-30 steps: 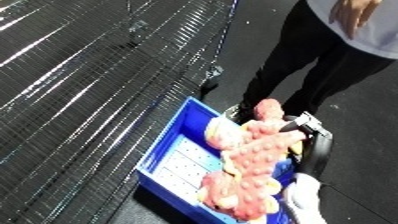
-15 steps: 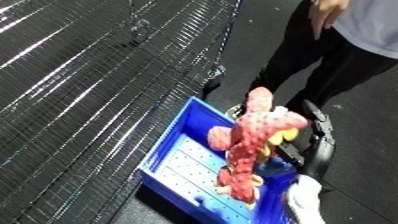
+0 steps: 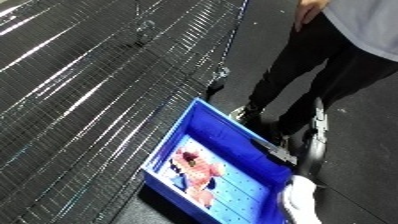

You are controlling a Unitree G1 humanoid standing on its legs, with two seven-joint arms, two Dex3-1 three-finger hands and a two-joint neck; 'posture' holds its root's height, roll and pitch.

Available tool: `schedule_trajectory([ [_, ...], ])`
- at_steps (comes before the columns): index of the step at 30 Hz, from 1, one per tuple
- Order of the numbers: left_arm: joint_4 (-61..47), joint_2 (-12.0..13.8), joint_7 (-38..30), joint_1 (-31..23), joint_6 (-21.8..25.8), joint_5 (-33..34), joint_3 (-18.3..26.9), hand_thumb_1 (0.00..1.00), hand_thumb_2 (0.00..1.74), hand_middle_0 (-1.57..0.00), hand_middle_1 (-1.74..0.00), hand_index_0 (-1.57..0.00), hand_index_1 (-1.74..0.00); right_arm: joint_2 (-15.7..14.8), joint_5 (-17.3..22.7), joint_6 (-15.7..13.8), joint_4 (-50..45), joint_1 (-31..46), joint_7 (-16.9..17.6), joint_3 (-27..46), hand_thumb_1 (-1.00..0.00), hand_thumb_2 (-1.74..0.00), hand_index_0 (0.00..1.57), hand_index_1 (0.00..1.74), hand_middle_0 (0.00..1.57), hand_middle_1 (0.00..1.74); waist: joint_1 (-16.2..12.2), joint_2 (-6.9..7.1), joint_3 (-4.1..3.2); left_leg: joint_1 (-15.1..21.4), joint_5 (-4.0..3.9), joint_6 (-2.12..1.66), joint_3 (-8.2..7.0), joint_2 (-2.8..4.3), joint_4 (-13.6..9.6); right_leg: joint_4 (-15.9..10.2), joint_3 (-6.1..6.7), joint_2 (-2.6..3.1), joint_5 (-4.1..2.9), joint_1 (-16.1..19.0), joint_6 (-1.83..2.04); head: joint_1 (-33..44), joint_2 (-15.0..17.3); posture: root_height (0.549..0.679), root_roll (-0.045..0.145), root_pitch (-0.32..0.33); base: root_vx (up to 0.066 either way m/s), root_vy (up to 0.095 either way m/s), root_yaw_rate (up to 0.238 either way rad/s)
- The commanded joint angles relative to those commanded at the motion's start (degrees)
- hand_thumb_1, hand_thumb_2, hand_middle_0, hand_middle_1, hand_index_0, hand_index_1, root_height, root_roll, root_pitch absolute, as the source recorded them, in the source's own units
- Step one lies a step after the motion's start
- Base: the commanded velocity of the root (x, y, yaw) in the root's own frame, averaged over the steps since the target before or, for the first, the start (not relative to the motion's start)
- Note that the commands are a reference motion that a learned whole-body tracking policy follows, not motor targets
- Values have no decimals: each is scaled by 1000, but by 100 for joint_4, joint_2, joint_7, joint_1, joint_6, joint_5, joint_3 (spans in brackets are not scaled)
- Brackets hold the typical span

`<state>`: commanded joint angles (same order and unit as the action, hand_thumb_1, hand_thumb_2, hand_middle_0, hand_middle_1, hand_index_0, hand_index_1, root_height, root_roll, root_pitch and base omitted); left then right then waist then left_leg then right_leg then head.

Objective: Pick up the object and place it into the box

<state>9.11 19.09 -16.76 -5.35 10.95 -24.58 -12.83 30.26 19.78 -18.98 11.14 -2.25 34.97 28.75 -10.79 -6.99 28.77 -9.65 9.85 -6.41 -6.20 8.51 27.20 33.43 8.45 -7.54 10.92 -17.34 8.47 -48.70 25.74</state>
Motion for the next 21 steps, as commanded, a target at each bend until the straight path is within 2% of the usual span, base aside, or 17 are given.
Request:
schedule_trajectory([
  [4,-58,-17,15,-37,-33,-14,59,1000,1740,-1570,-1740,-1570,-1740,-59,-54,72,-209,15,-196,-197,0,0,0,0,0,0,72,31,-6,-25,-14,1,43,-4,13,46,-21,10,36,-7,-6,418,93,648,73,-105,6,-20,51],
  [6,-60,-30,22,-46,-63,-12,100,1000,1740,-1570,-1740,-1570,-1740,-116,-19,98,-365,32,-362,-338,0,0,0,0,0,0,113,57,-11,-34,-30,-1,73,-7,1,62,-35,15,57,-7,-9,1028,220,648,72,-105,4,-23,92],
  [7,-56,-39,22,-44,-84,-5,134,1000,1740,-1570,-1740,-1570,-1740,-147,34,117,-467,40,-498,-454,0,0,0,0,0,0,146,76,-12,-40,-45,-4,94,-11,-12,68,-47,17,68,-4,-11,1488,207,648,72,-105,-3,-43,137],
  [11,-40,-70,24,-31,-162,45,273,1000,1740,-1570,-1740,-1570,-1740,-238,227,201,-772,36,-990,-905,0,0,0,0,0,0,267,162,-12,-62,-98,-21,153,-28,-44,89,-77,20,93,0,-20,2142,186,648,72,-104,-9,-47,109],
  [14,-92,-72,51,-10,-209,104,347,1000,1740,-1570,-1740,-1570,-1740,-297,287,296,-935,-67,-1253,-1234,0,0,0,0,0,0,394,223,17,-130,-126,-26,209,-44,0,136,-89,28,108,-25,-35,3530,117,647,72,-105,-25,-50,112],
  [17,-148,-63,78,24,-260,175,425,1000,1740,-1570,-1740,-1570,-1740,-397,396,383,-1081,-227,-1537,-1679,0,0,0,0,0,0,553,291,59,-214,-158,-25,279,-73,51,205,-113,31,136,-56,-53,4477,-160,646,73,-106,-28,-42,145],
  [21,-155,-32,94,173,-295,246,441,1000,1740,-1570,-1740,-1570,-1740,-494,376,493,-1136,-417,-1730,-2141,0,0,0,0,0,0,701,317,66,-257,-179,-22,335,-119,55,254,-156,7,155,-62,-55,5415,-158,646,74,-107,-15,-8,142],
])
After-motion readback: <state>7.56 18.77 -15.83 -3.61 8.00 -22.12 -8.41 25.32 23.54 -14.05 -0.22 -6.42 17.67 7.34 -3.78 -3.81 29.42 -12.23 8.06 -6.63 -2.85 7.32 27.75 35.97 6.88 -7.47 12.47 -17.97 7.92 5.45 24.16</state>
